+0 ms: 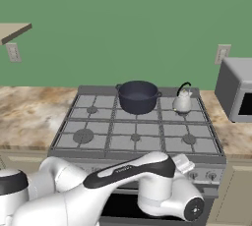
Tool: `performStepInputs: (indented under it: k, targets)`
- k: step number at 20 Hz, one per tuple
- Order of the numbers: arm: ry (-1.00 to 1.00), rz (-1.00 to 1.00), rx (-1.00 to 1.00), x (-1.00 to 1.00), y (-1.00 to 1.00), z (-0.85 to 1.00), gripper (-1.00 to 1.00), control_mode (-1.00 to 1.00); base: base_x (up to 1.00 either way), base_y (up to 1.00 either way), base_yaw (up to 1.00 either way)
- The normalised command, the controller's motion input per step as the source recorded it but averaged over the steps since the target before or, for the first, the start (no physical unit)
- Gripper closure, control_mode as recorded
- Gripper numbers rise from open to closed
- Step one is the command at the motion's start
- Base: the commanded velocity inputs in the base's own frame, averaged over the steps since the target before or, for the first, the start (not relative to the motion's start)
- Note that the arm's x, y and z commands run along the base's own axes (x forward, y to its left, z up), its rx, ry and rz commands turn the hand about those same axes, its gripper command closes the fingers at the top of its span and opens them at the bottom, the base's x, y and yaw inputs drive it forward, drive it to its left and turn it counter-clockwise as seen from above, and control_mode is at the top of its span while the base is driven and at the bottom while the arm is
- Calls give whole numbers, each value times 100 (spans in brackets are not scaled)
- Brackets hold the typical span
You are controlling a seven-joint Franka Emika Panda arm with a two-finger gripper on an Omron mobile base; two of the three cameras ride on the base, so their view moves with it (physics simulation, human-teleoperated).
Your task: Pick the kettle from the cabinet and place it on a stove burner. Then pick the pot from the counter and place it on another stove burner. Finally, turn both burners on.
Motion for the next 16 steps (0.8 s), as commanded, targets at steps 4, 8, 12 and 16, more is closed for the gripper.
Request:
performStepInputs:
  k: [4,8,12,16]
  targets:
    - [0,-1,10,-7,0,-23,-100,-100,0,0,0]
    - [0,-1,9,-3,-1,-25,-100,-100,0,0,0]
    - [0,-1,9,-1,-1,-21,-100,-100,0,0,0]
    - [0,-2,9,0,0,-21,-100,-100,0,0,0]
